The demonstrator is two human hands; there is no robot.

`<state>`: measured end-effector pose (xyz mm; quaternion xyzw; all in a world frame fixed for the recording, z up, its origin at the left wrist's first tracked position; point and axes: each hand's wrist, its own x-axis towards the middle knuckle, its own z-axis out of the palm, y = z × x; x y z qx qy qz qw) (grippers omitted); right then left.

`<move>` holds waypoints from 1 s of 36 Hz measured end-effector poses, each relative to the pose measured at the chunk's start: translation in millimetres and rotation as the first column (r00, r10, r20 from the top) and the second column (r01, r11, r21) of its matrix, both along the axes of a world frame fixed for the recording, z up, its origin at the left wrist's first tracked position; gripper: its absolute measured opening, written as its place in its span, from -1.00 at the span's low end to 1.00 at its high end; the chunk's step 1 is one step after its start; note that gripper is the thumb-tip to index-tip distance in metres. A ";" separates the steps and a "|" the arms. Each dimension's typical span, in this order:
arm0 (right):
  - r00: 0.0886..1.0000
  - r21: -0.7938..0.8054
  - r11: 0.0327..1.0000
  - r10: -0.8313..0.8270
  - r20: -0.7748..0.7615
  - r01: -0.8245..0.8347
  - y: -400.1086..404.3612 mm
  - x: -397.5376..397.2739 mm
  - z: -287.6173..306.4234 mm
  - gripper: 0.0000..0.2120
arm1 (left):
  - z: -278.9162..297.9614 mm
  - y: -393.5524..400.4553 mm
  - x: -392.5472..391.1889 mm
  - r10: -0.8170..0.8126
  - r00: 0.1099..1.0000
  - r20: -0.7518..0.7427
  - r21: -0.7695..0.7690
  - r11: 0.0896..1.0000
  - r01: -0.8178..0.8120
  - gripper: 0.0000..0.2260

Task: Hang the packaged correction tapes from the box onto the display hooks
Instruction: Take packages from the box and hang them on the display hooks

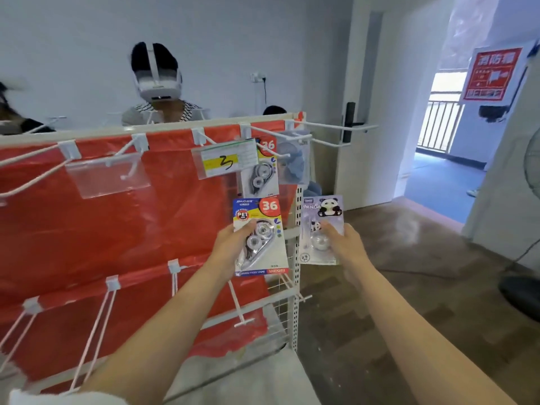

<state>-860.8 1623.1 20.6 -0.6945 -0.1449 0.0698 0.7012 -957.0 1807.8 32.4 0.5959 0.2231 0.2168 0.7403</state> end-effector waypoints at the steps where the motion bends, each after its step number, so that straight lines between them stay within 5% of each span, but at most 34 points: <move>1: 1.000 -0.006 1.000 0.029 -0.002 -0.029 0.1 0.2 0.1 -0.87 | 0.6 -1.7 -0.5 0.008 1.000 0.003 -0.003 1.000 -0.008 -0.92; 8: 0.986 -0.003 0.987 0.160 -0.051 -0.160 -1.8 3.3 6.7 -0.75 | 4.1 -13.4 -3.3 0.077 0.997 -0.012 0.051 0.996 -0.076 -0.90; 11: 0.950 0.030 0.954 0.298 -0.088 -0.297 0.0 -2.7 13.4 -0.86 | 2.7 -18.8 -1.6 0.112 0.993 -0.040 0.099 0.989 -0.107 -0.83; 15: 0.907 -0.016 0.907 0.421 -0.017 -0.421 14.3 -23.2 12.6 -0.86 | 2.7 -38.2 3.4 0.034 0.996 -0.078 0.097 0.995 -0.026 -0.11; 18: 0.919 -0.013 0.919 0.395 0.003 -0.395 24.6 -29.8 7.1 -0.63 | 6.2 -52.9 2.5 -0.008 1.000 -0.024 0.140 0.990 0.011 0.02; 22: 0.929 -0.053 0.928 0.367 -0.033 -0.369 26.0 -27.4 5.2 -0.58 | 3.5 -45.4 -3.2 -0.024 1.000 0.001 0.183 0.983 0.023 -0.19; 28: 0.901 0.156 0.921 0.382 -0.203 -0.356 25.3 -24.4 12.0 -0.62 | 3.6 -37.5 -1.9 0.142 0.985 0.098 0.092 0.984 -0.151 -0.61; 33: 0.864 0.103 0.858 0.504 0.018 -0.503 19.7 -24.7 22.8 -0.66 | 12.7 -37.7 -5.7 0.159 0.974 0.163 0.059 0.984 -0.171 -0.95; 36: 0.850 0.062 0.848 0.522 0.074 -0.526 17.3 -24.9 27.6 -0.66 | 15.9 -34.6 -9.4 0.175 0.963 0.207 0.009 0.984 -0.180 -0.94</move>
